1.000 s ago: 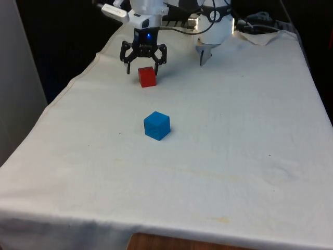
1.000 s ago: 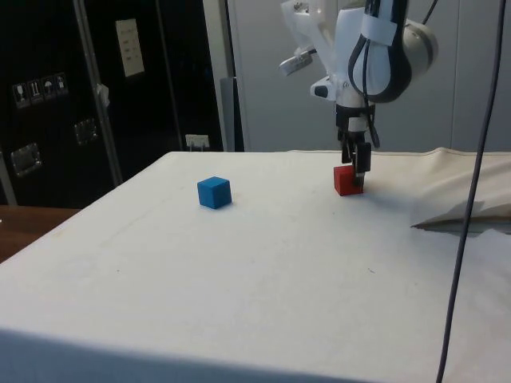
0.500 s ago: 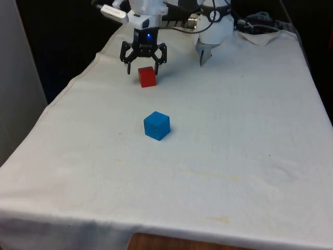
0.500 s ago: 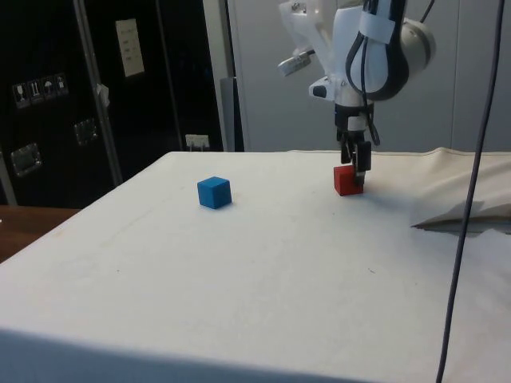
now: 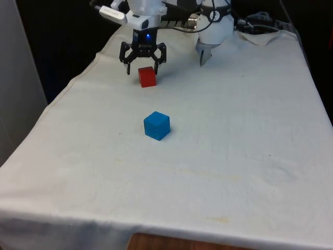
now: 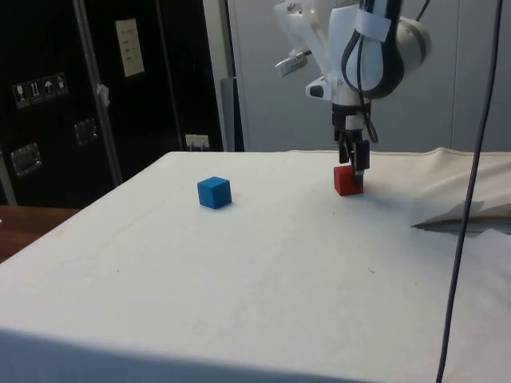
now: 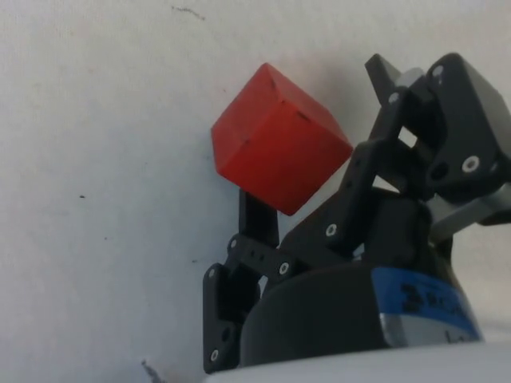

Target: Stack the two cubes.

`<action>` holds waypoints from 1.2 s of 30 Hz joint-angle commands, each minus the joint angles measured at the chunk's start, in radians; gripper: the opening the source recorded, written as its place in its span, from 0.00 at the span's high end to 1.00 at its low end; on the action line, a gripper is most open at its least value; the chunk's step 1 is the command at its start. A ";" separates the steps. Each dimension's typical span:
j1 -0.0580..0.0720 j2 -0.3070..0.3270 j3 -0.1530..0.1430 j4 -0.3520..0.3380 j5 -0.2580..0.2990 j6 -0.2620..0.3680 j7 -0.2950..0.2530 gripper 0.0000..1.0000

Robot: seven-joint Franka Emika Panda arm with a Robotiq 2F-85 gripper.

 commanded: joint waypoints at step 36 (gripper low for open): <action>-0.023 0.019 0.051 0.010 0.091 -0.026 -0.097 0.00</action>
